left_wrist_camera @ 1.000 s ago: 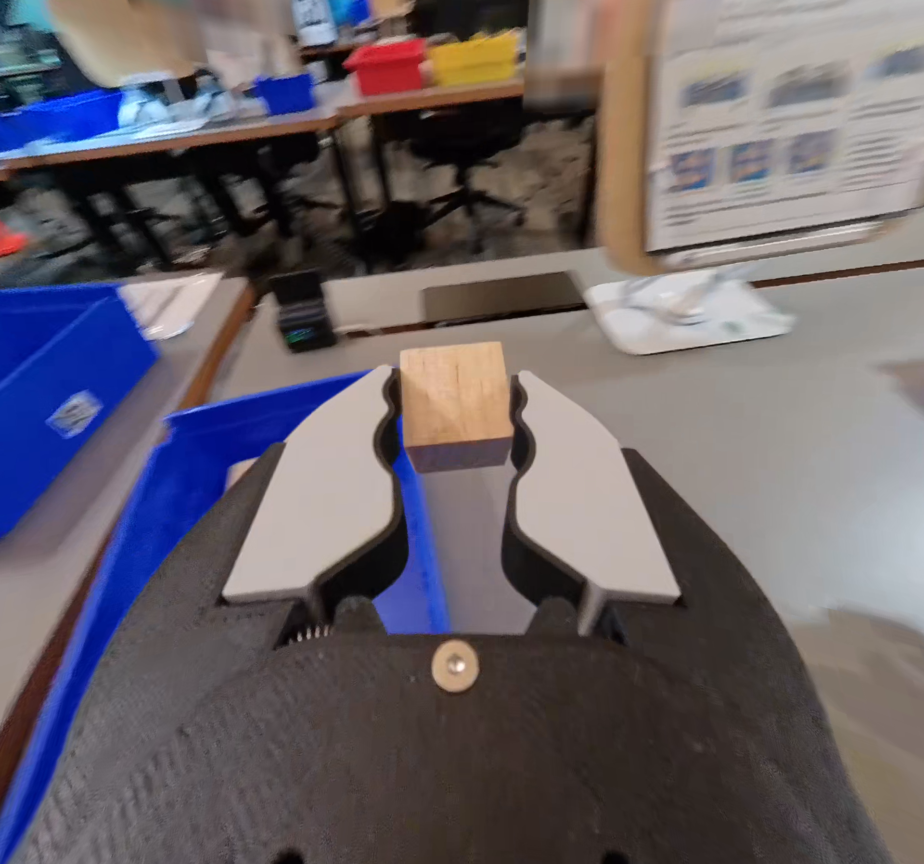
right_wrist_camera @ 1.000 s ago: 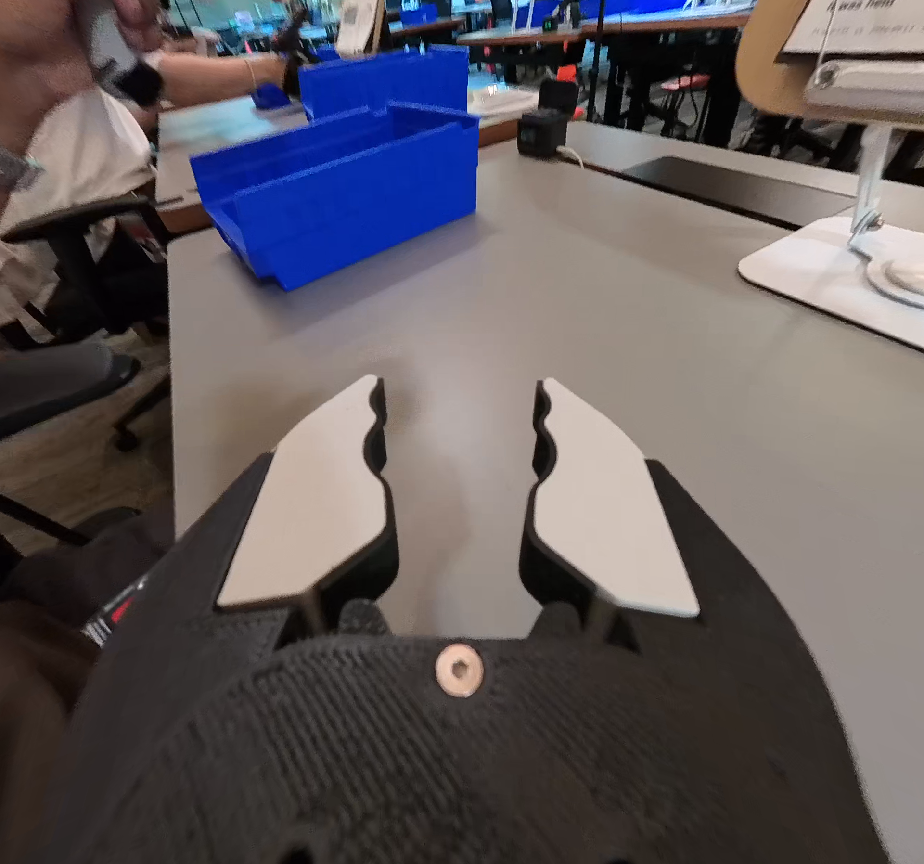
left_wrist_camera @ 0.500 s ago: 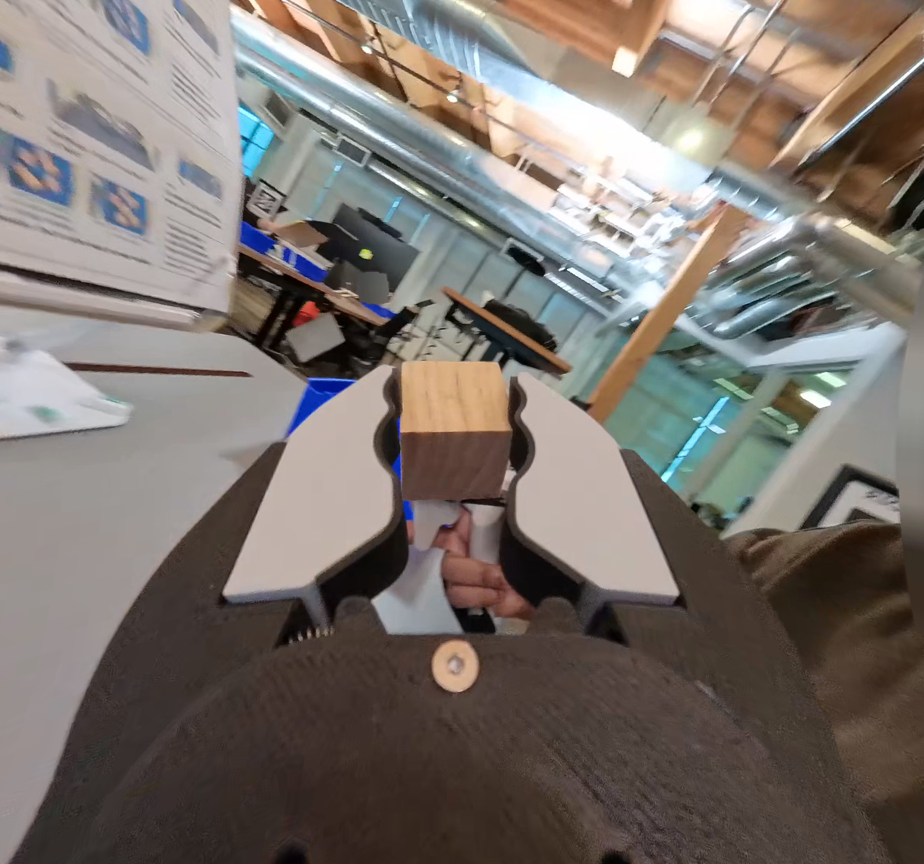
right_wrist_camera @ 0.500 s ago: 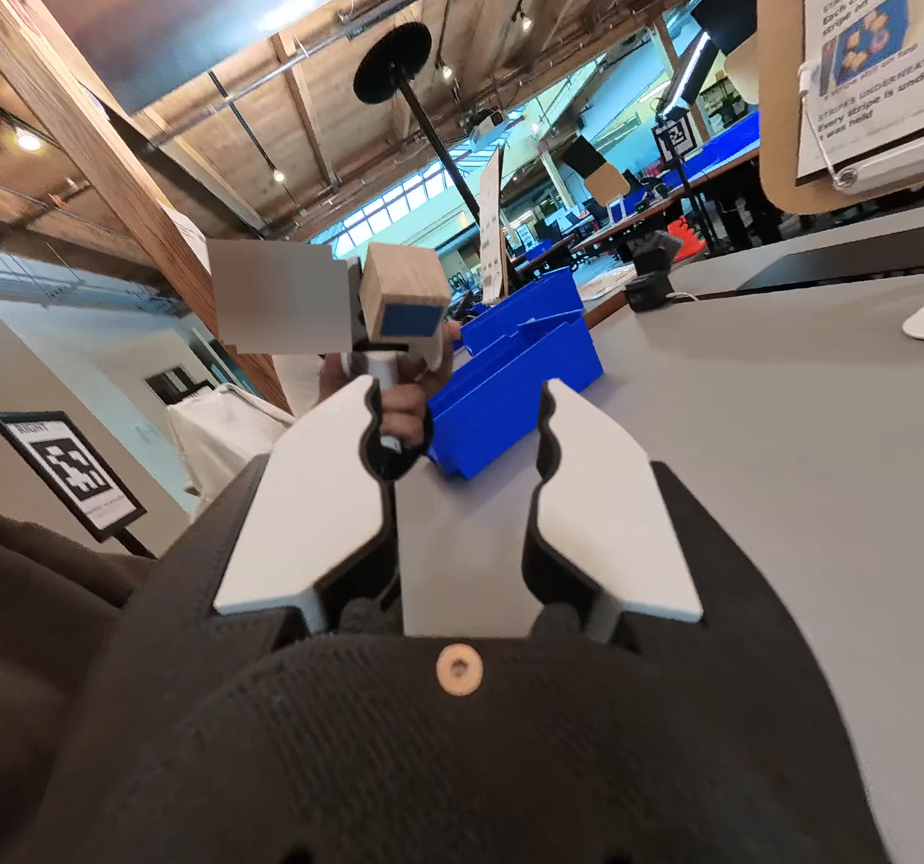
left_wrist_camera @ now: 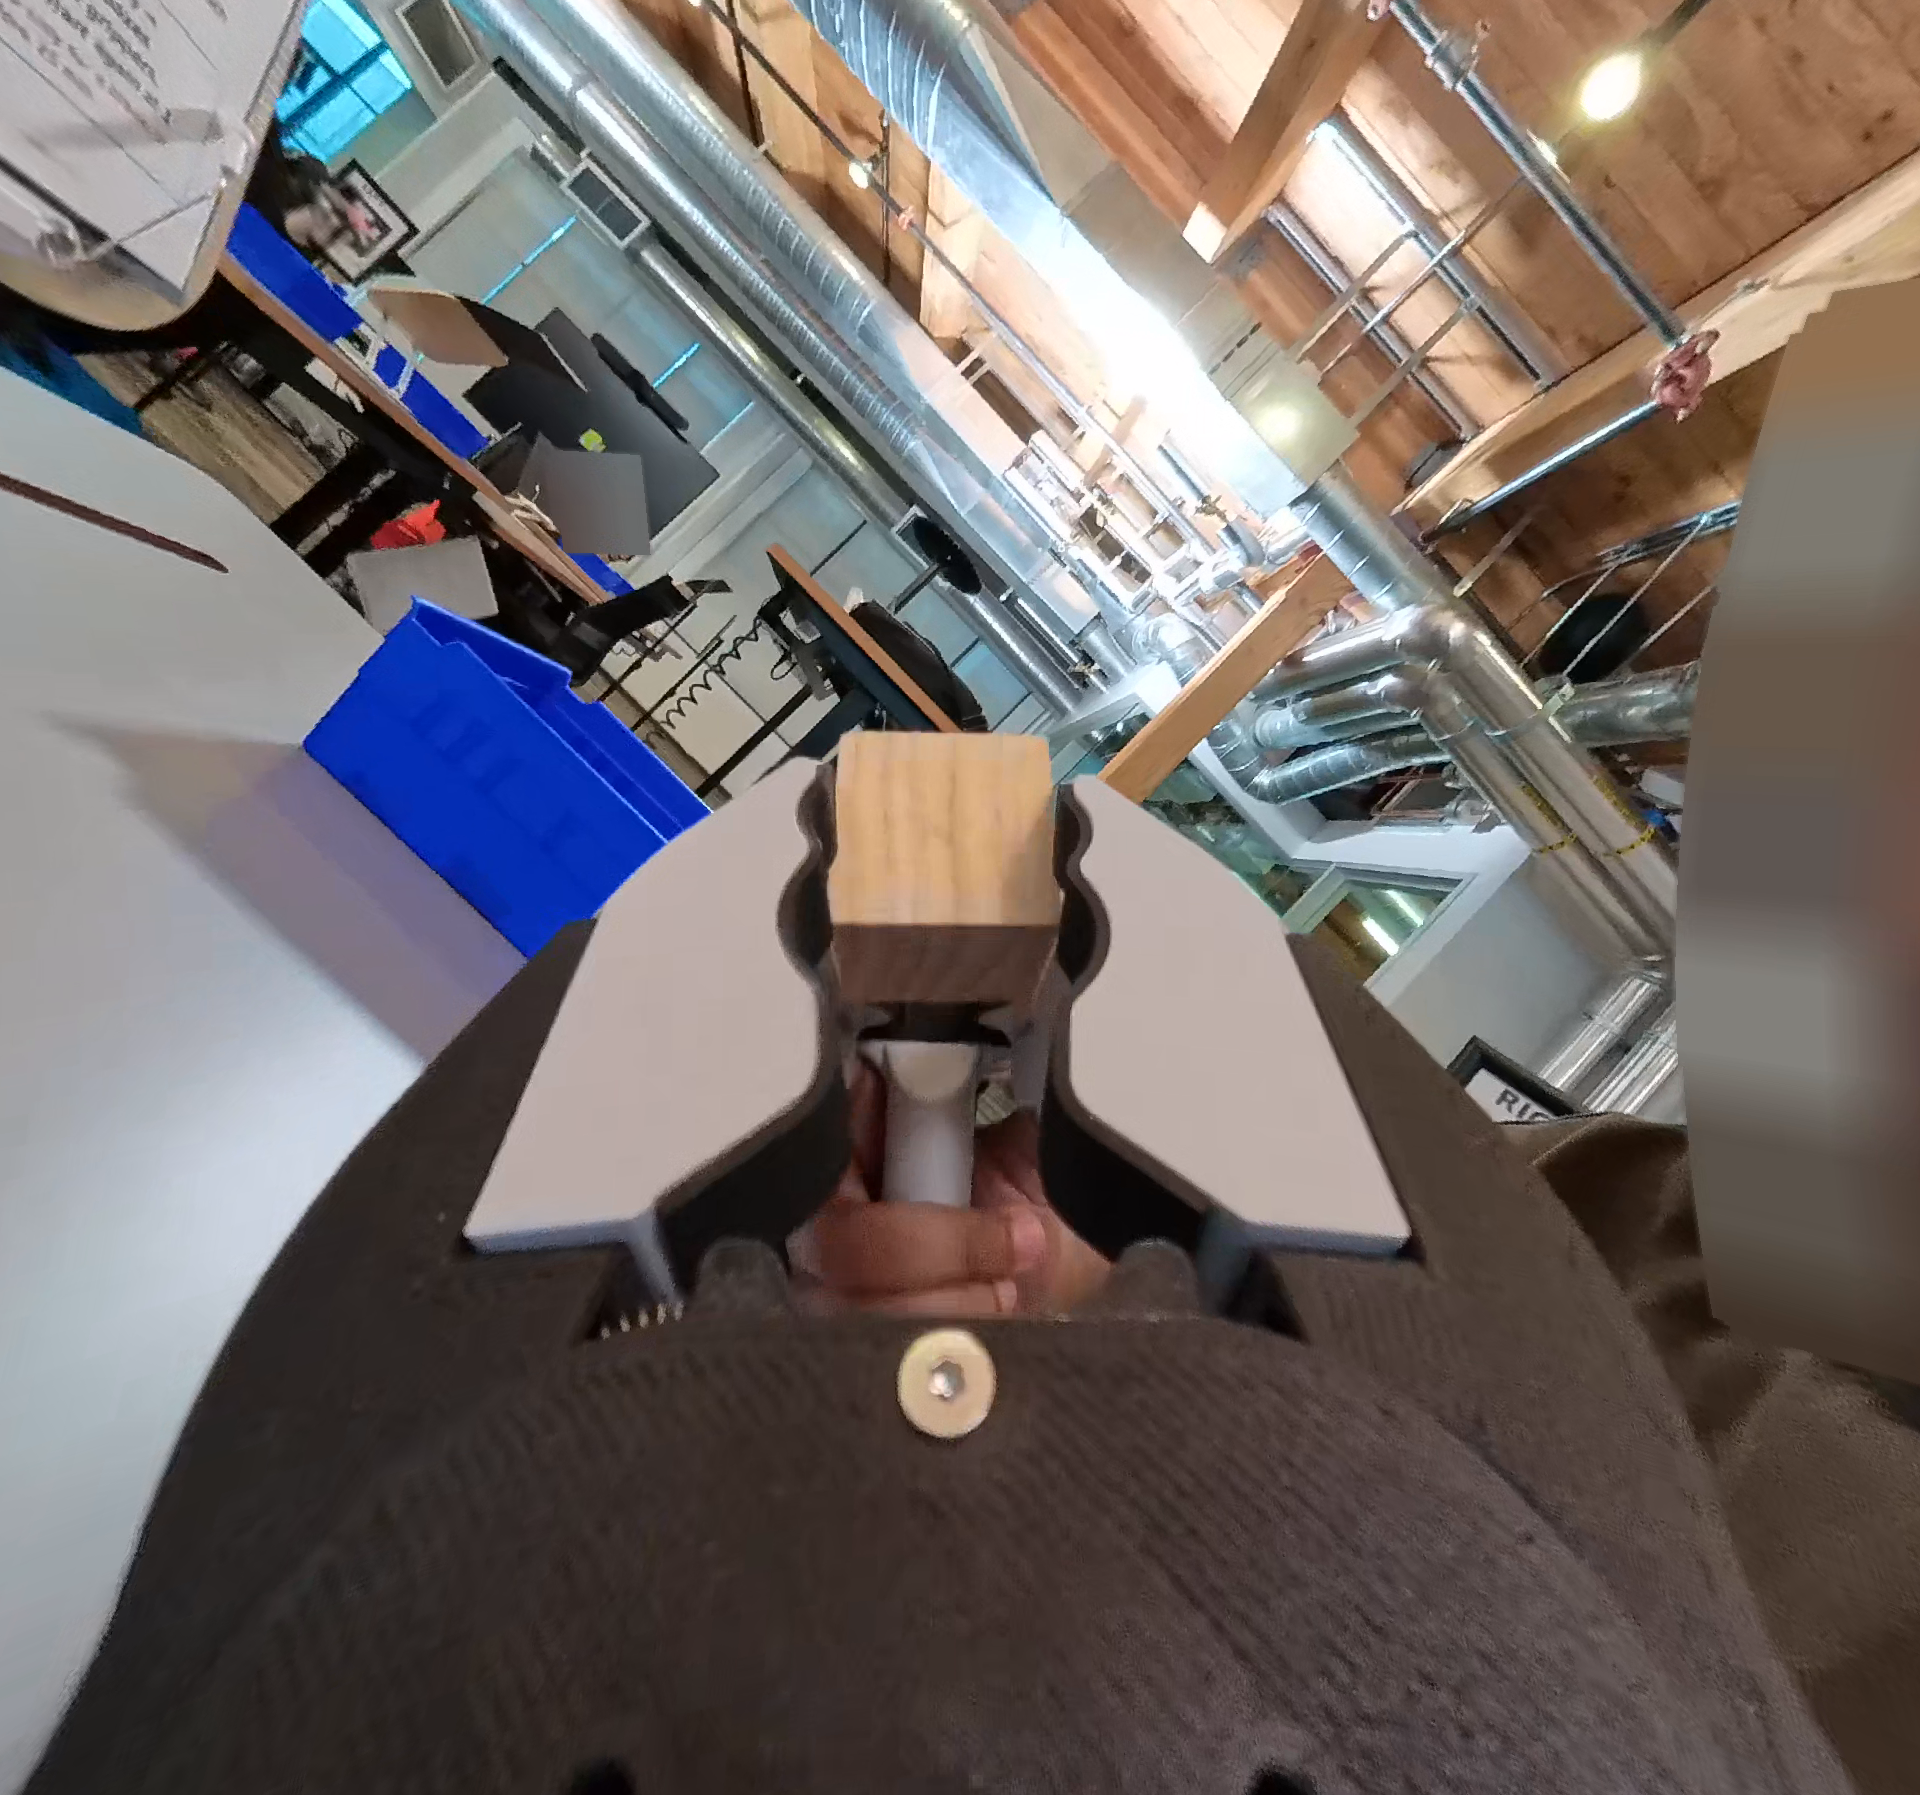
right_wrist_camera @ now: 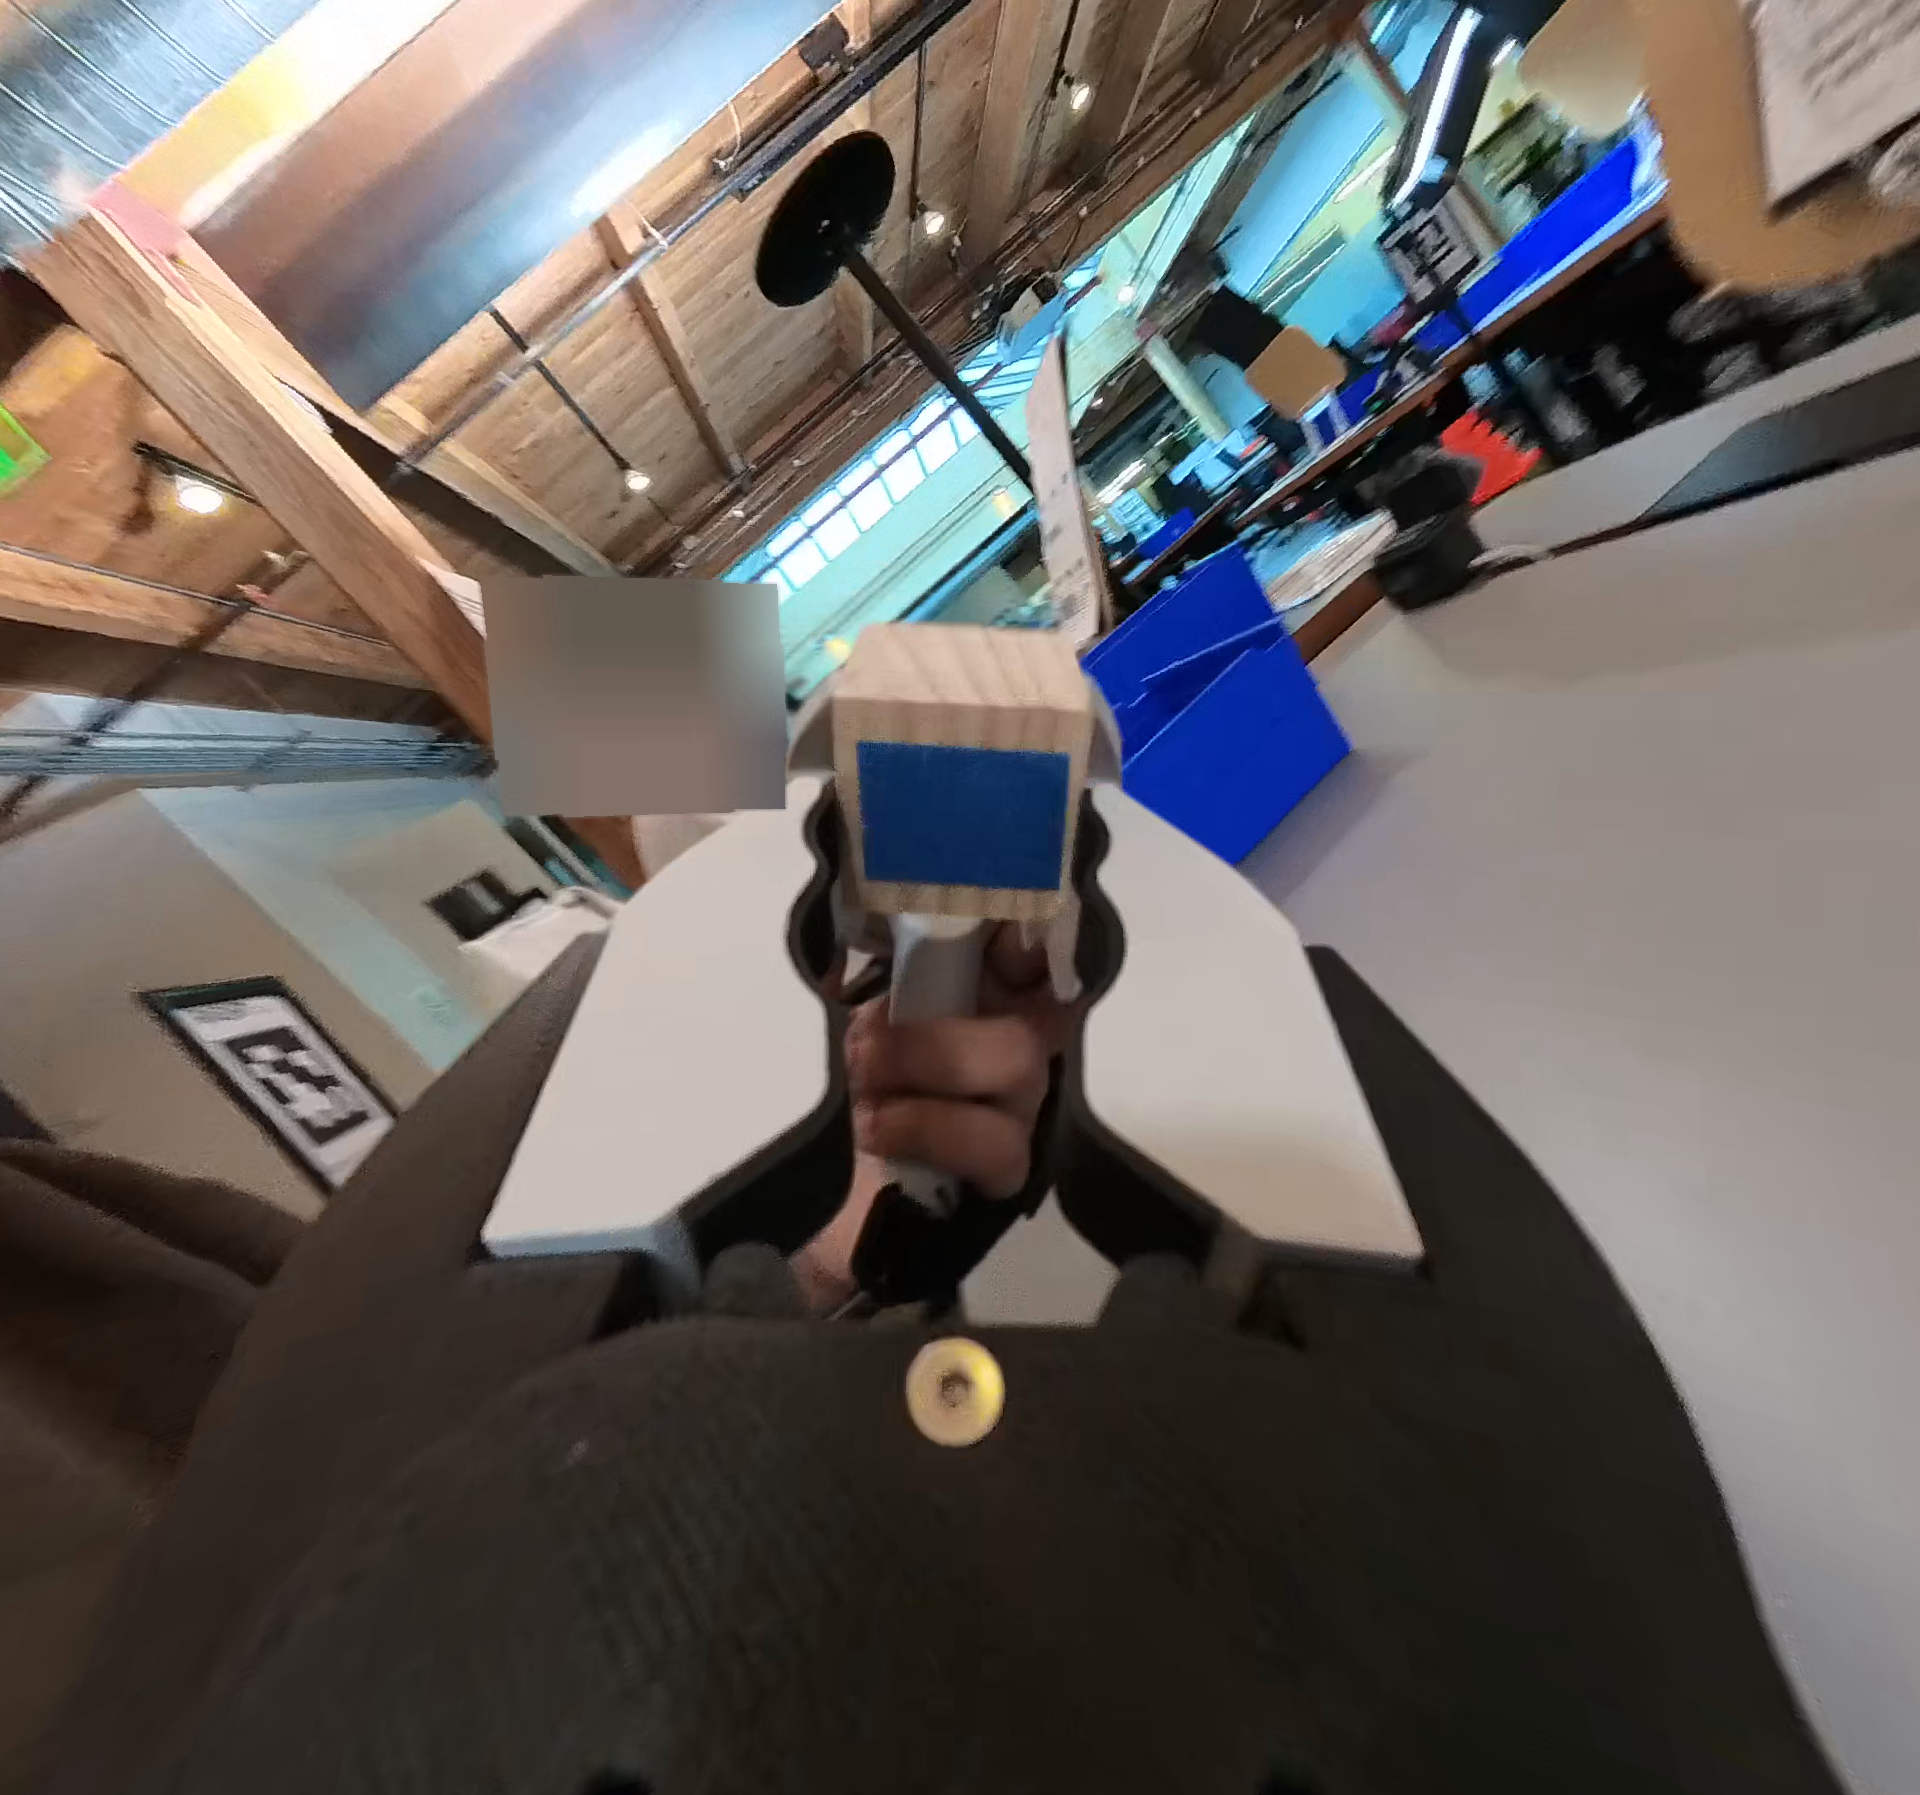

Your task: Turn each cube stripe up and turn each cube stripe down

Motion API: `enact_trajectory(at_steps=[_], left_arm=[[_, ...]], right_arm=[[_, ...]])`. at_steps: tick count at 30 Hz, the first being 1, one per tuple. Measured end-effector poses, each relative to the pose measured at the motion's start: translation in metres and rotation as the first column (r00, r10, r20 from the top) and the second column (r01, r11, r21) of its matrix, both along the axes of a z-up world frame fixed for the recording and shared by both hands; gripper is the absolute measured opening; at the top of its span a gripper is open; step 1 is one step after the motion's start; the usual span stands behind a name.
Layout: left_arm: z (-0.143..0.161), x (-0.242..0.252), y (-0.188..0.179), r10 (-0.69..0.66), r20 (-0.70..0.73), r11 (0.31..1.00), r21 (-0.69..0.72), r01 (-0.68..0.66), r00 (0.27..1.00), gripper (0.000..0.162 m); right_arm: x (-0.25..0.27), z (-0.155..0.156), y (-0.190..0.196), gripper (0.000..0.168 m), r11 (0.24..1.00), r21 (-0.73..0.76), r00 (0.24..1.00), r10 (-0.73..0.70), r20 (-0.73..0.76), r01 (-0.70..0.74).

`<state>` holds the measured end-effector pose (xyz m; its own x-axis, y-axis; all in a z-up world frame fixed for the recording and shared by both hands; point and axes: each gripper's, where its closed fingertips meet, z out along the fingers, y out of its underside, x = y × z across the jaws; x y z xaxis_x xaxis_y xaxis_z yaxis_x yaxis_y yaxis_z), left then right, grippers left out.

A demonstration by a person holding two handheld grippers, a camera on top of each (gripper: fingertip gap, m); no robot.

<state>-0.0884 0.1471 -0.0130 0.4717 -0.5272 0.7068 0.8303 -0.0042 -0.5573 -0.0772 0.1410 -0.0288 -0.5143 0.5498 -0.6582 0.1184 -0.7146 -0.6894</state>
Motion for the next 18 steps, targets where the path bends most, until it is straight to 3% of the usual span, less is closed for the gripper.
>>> enact_trajectory(at_steps=[3, 4, 6, 10, 14, 16, 18], left_arm=[[-0.008, 0.000, 0.001, -0.019, 0.022, 1.000, -0.006, 0.019, 1.000, 0.038], [-0.008, 0.001, -0.001, -0.031, 0.028, 0.999, 0.011, 0.031, 0.999, 0.024], [-0.010, 0.003, 0.001, -0.038, 0.023, 0.999, 0.002, 0.038, 0.999, 0.019], [-0.009, 0.005, 0.002, -0.027, -0.009, 1.000, -0.008, 0.027, 1.000, 0.037], [-0.017, 0.003, 0.004, 0.007, -0.058, 0.999, -0.052, -0.010, 0.998, 0.051], [-0.019, 0.007, 0.004, 0.006, -0.112, 0.997, -0.070, -0.014, 0.994, 0.062], [-0.017, 0.013, 0.003, 0.000, -0.174, 0.997, -0.071, -0.012, 0.985, 0.078]], right_arm=[[0.000, 0.004, 0.013, 0.044, 0.976, 0.177, 0.992, -0.122, -0.019, 0.123], [0.000, 0.003, 0.017, 0.044, 0.954, 0.250, 0.986, -0.161, -0.029, 0.163], [0.000, 0.003, 0.019, 0.043, 0.920, 0.348, 0.983, -0.182, -0.034, 0.182], [0.002, 0.007, 0.029, 0.044, 0.882, 0.421, 0.976, -0.214, -0.041, 0.211], [0.008, 0.030, 0.065, 0.044, 0.809, 0.503, 0.950, -0.297, -0.095, 0.304], [0.016, 0.047, 0.095, 0.044, 0.729, 0.585, 0.928, -0.352, -0.125, 0.355], [0.026, 0.055, 0.137, 0.044, 0.601, 0.690, 0.885, -0.449, -0.126, 0.404]])
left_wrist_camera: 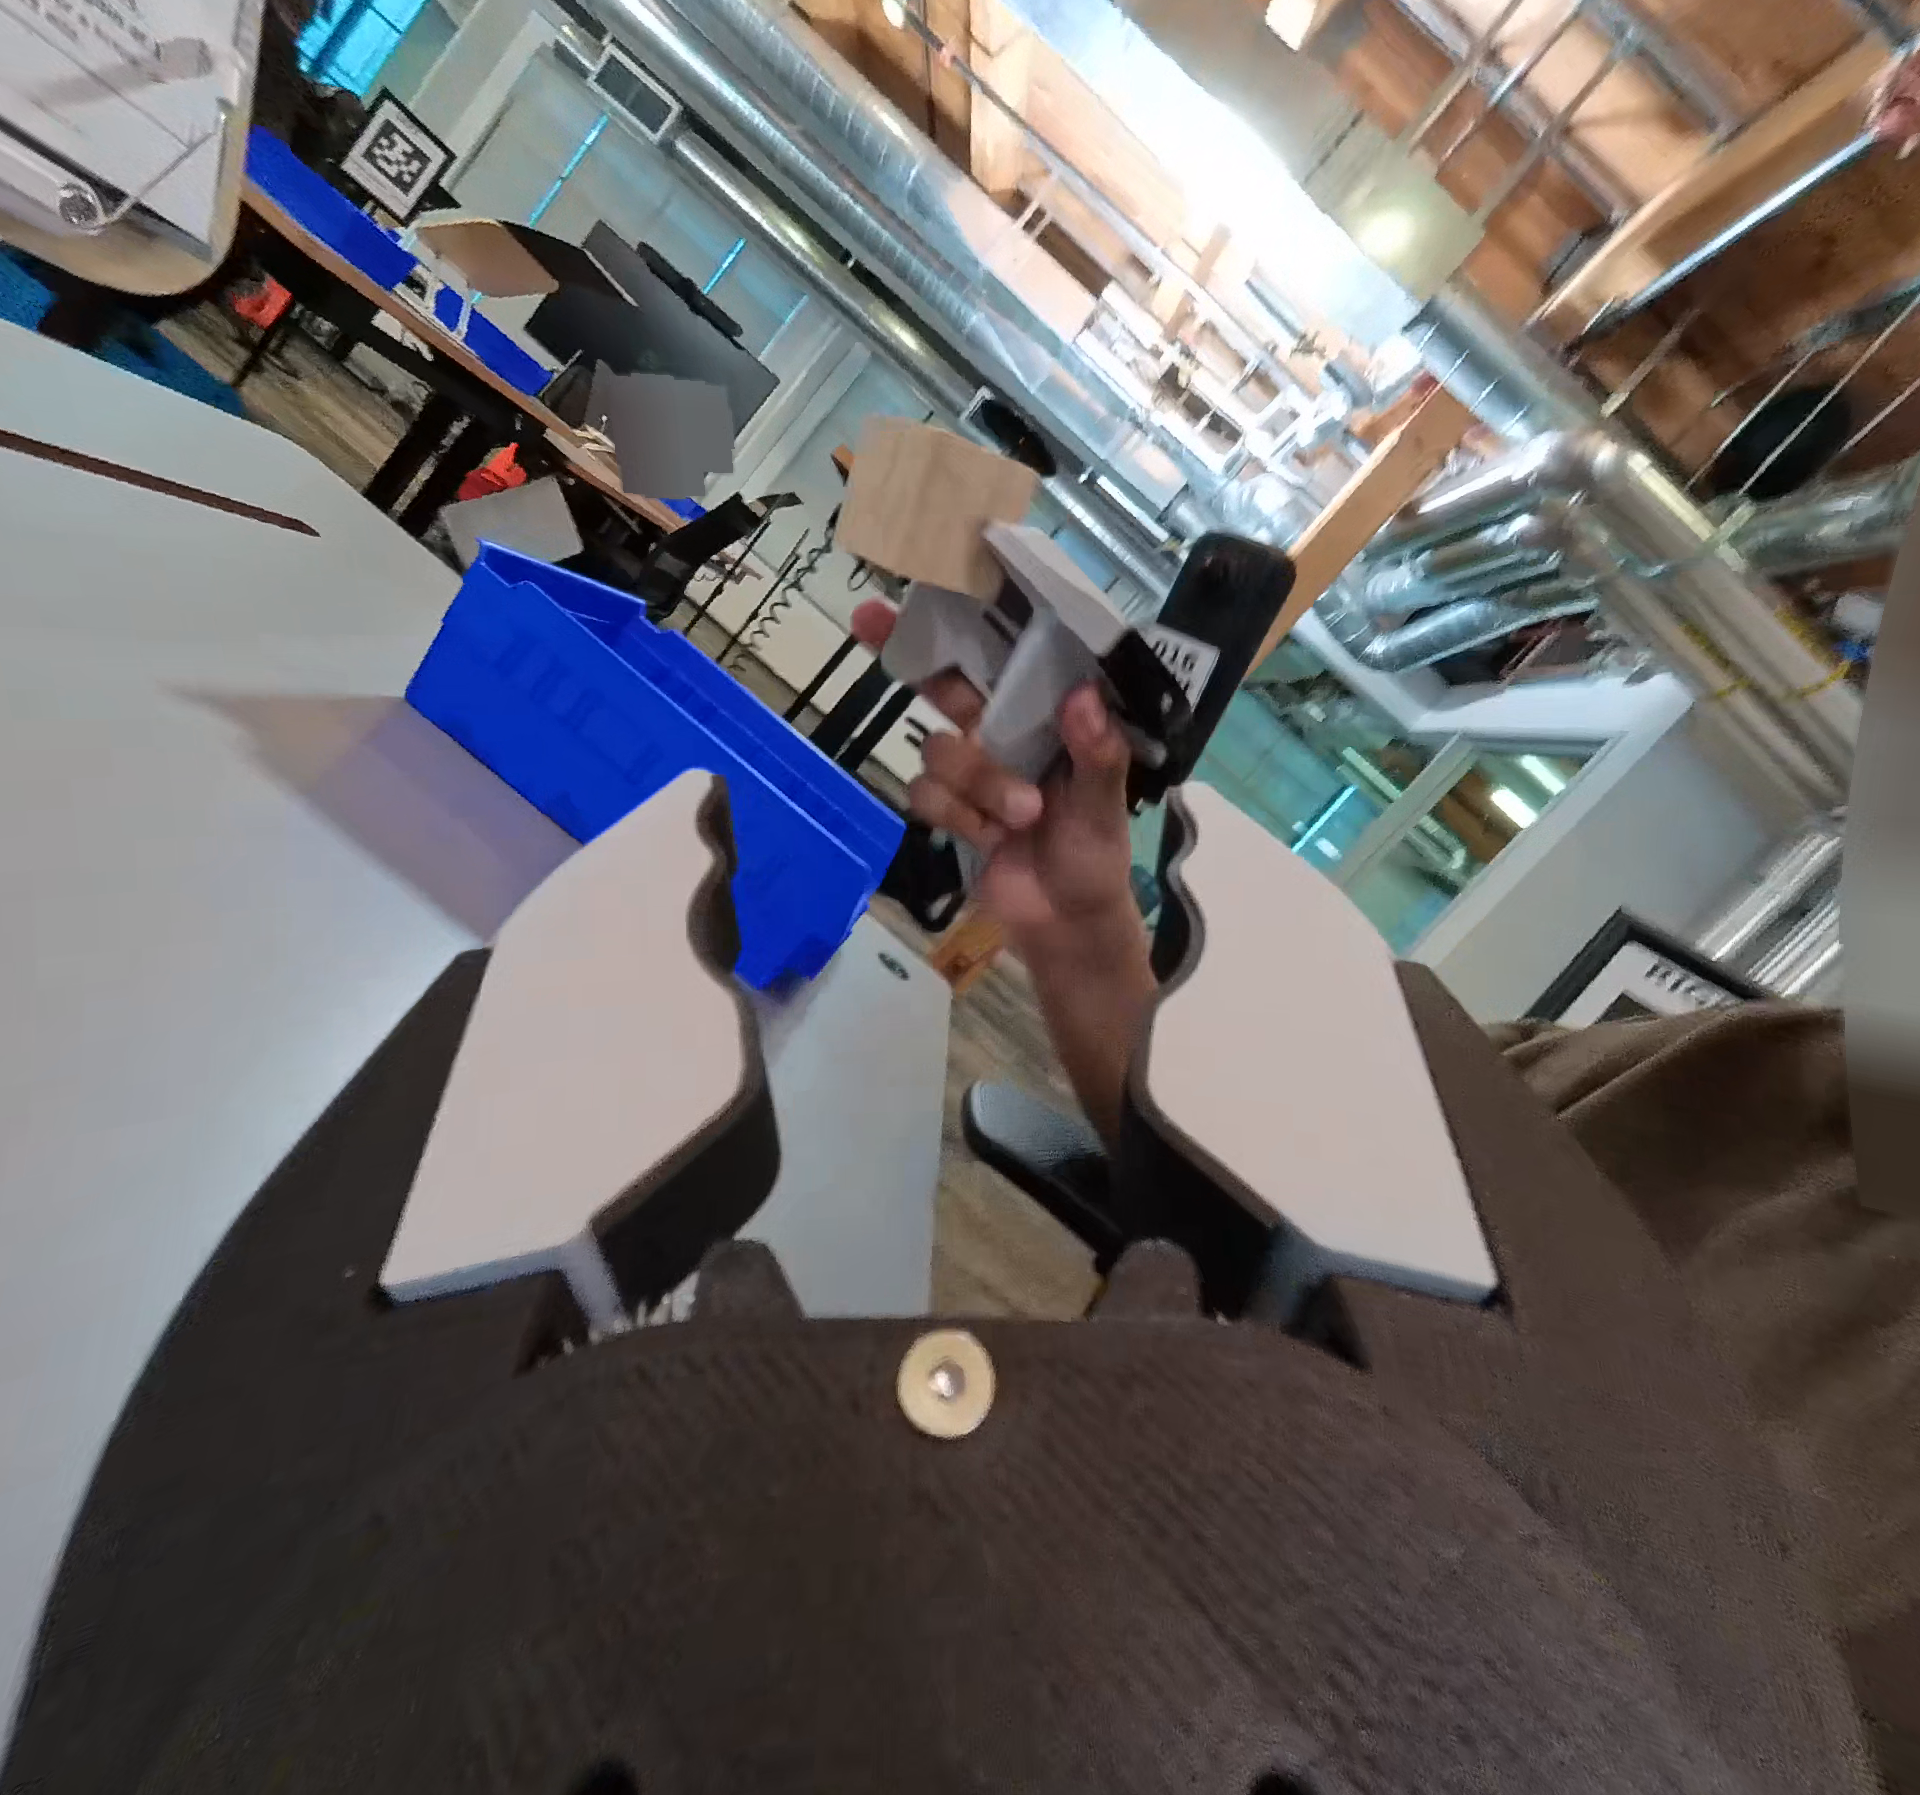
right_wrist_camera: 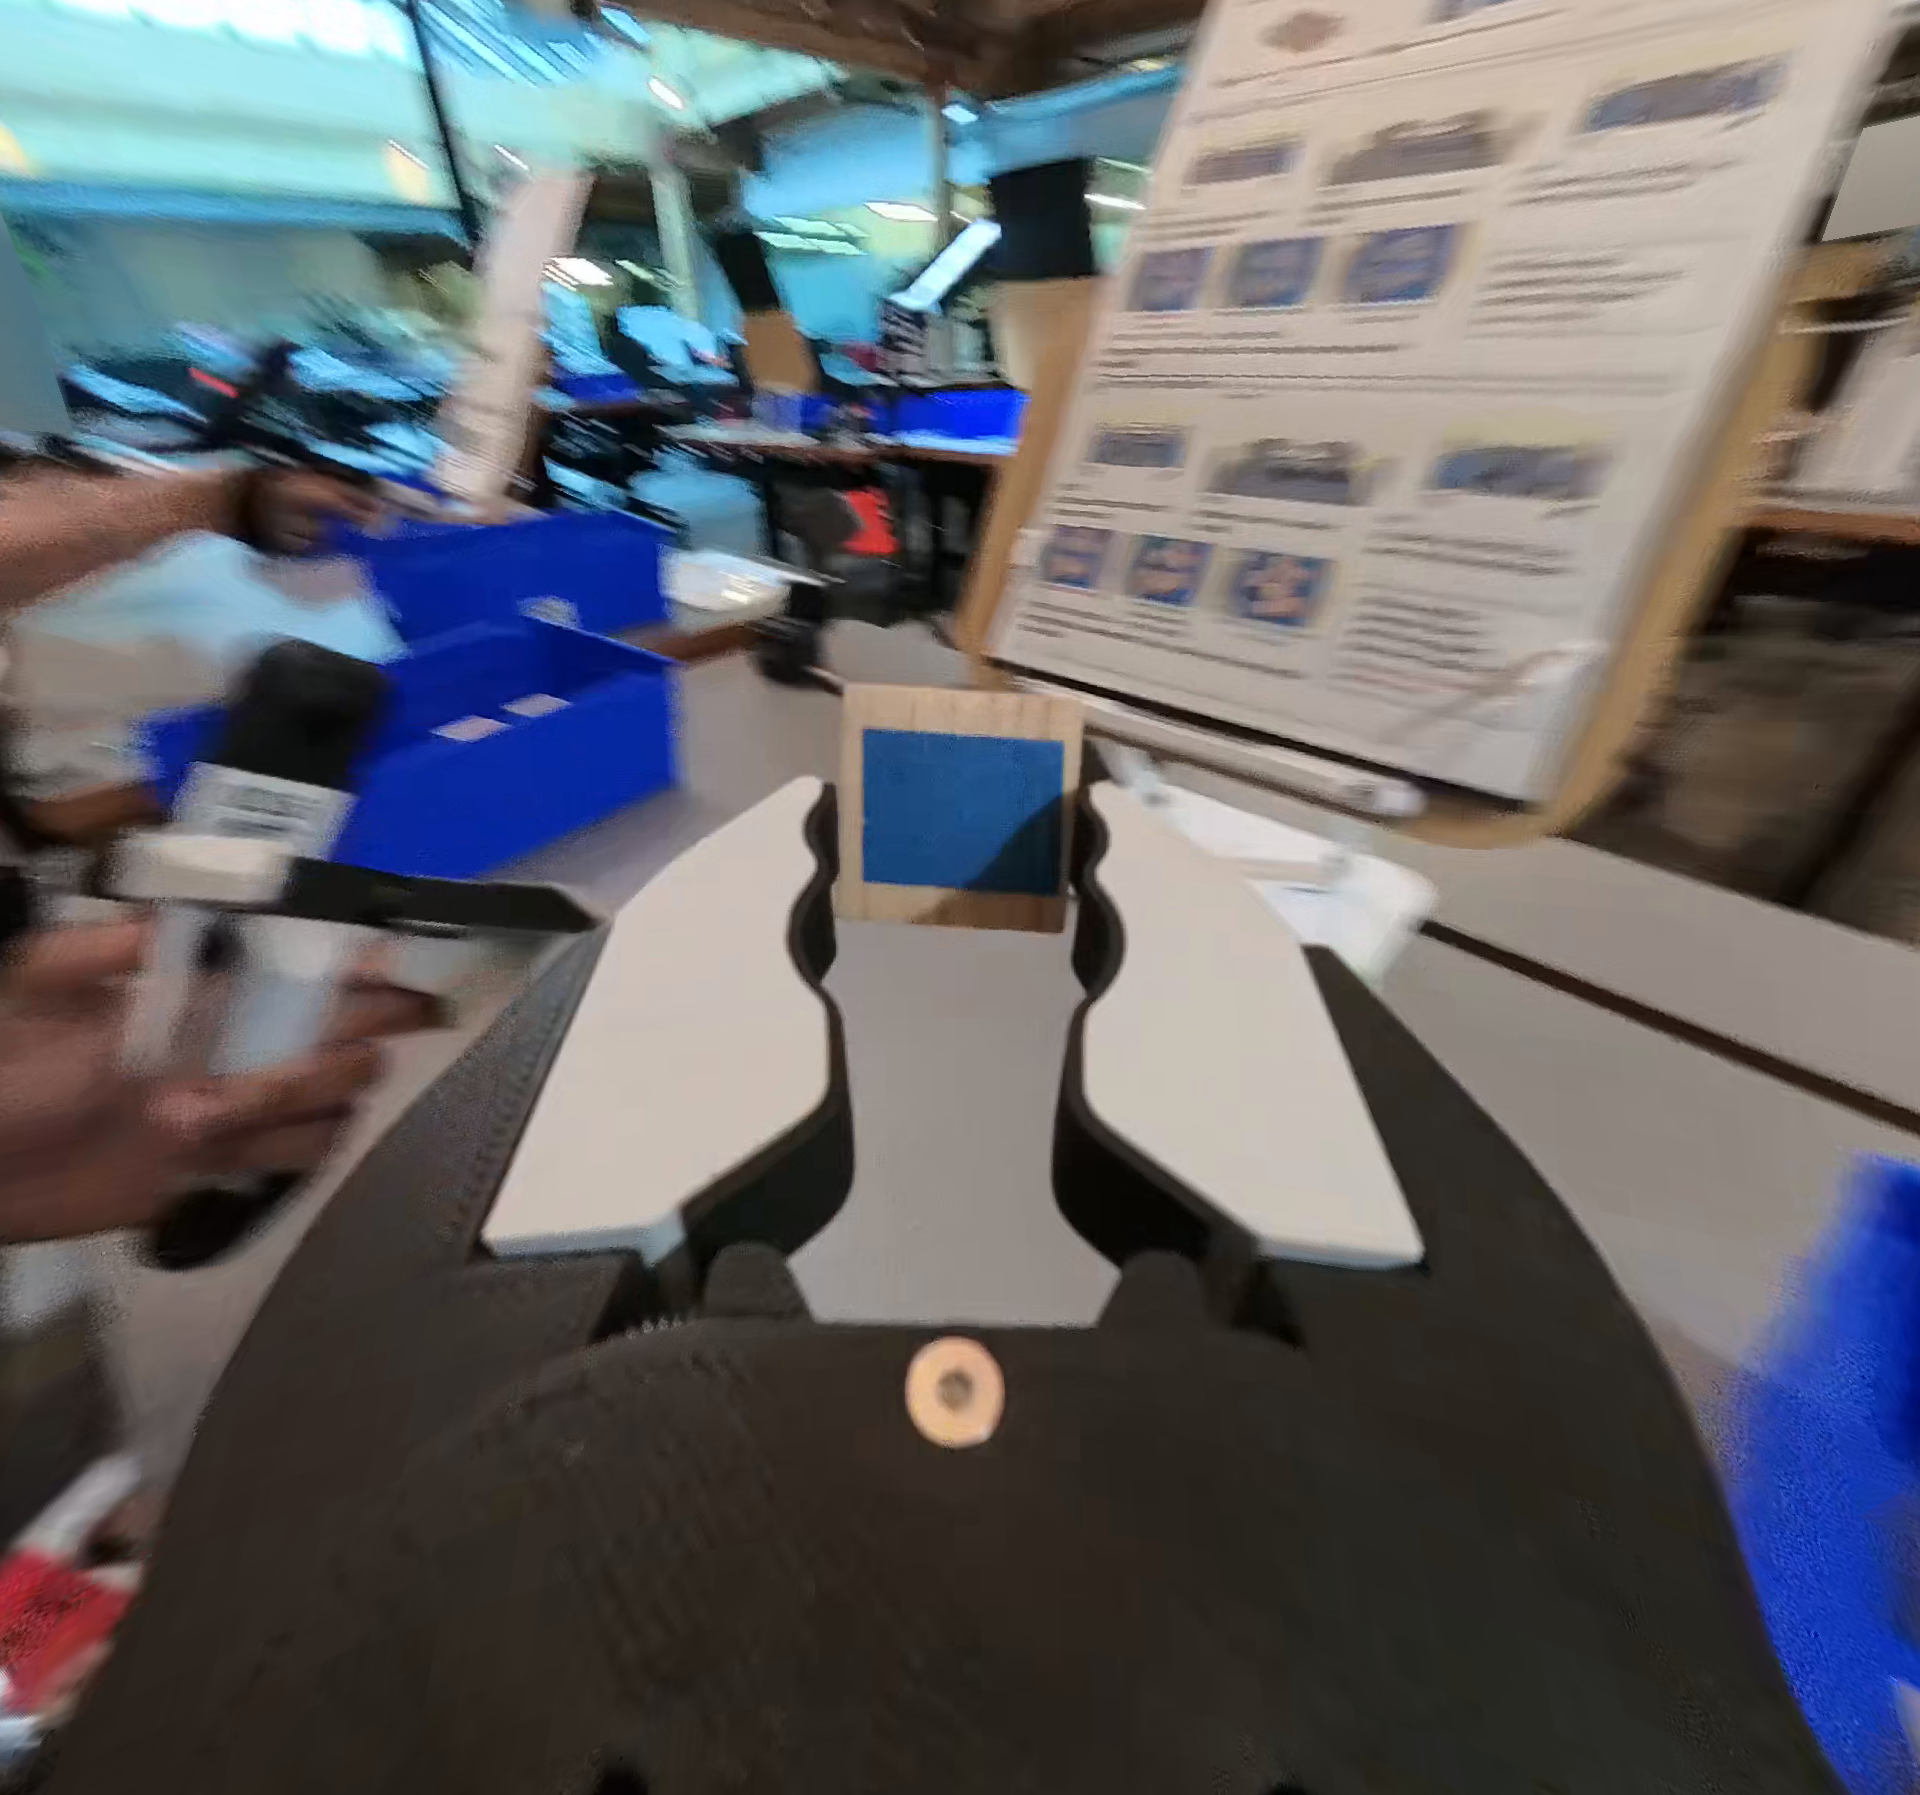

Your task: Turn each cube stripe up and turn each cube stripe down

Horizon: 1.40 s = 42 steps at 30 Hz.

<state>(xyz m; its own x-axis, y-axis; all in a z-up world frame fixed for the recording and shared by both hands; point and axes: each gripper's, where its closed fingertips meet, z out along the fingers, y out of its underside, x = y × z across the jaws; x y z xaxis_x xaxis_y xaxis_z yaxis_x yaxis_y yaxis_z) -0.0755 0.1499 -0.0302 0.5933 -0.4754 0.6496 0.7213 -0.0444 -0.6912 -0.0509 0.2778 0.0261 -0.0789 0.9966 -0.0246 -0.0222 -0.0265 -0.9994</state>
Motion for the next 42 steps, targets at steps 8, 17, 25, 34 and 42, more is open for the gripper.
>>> enact_trajectory(at_steps=[8, 17, 25, 34, 42], left_arm=[[-0.027, -0.009, 0.013, 0.247, -0.568, 0.925, -0.102, -0.365, 0.785, 0.092], [-0.056, -0.055, 0.008, 0.363, -0.869, 0.682, 0.002, -0.732, 0.336, 0.053], [-0.053, -0.067, 0.001, 0.425, -0.792, 0.680, -0.040, -0.732, 0.438, 0.072], [-0.049, -0.080, -0.004, 0.484, -0.784, 0.616, -0.010, -0.788, 0.389, 0.071], [-0.034, -0.058, -0.001, 0.470, -0.795, 0.691, 0.061, -0.720, 0.384, 0.064]], right_arm=[[0.085, -0.086, 0.179, 0.044, 0.886, 0.194, 0.719, -0.456, 0.524, 0.421], [0.131, -0.205, 0.206, 0.044, 0.913, 0.099, 0.446, -0.285, 0.848, 0.395], [0.131, -0.222, 0.201, 0.044, 0.920, 0.089, 0.407, -0.254, 0.877, 0.383], [0.131, -0.193, 0.208, 0.057, 0.899, 0.156, 0.434, -0.343, 0.833, 0.410], [0.104, -0.134, 0.192, 0.055, 0.899, 0.134, 0.619, -0.389, 0.682, 0.418]])
